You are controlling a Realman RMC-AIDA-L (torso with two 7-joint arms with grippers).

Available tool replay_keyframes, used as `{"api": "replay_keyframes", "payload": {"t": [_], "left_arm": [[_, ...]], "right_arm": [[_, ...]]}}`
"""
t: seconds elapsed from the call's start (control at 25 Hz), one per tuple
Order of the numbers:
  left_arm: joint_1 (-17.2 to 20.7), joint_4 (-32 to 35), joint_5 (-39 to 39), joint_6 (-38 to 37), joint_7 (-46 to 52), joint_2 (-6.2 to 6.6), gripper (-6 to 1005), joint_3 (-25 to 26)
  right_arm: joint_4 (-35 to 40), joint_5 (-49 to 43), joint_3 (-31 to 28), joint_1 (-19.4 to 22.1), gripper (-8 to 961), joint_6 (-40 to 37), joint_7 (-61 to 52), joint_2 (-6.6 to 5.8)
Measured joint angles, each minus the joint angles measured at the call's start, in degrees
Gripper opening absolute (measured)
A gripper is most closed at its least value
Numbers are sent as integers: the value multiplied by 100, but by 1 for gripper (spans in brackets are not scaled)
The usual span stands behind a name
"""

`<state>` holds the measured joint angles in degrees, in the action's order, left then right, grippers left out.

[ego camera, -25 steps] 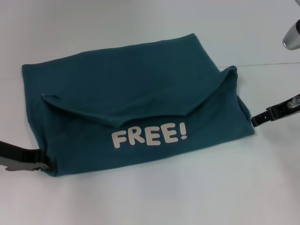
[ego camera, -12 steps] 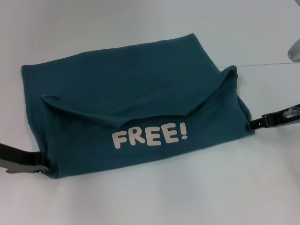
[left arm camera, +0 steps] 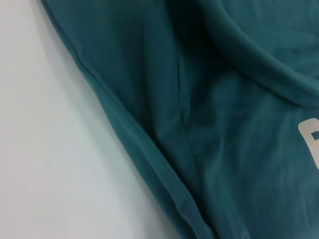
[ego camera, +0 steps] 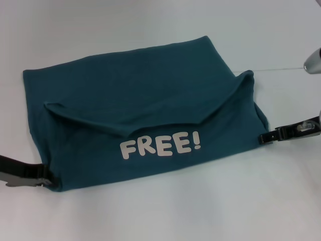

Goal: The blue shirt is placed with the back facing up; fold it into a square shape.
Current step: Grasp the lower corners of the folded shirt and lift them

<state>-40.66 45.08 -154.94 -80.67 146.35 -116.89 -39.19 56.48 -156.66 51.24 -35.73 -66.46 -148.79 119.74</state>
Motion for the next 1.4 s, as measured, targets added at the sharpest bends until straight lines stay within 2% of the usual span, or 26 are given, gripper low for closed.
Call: {"api": "replay_keyframes", "payload": {"t": [1.0, 1.4], "left_arm": [[15, 0, 2, -14, -39, -9, 57, -36], [15, -35, 16, -42, -87, -9, 58, -22]], "right_arm": [[-606, 323, 150, -75, 912, 647, 263, 13], [-744, 647, 136, -99, 723, 704, 533, -15]]}}
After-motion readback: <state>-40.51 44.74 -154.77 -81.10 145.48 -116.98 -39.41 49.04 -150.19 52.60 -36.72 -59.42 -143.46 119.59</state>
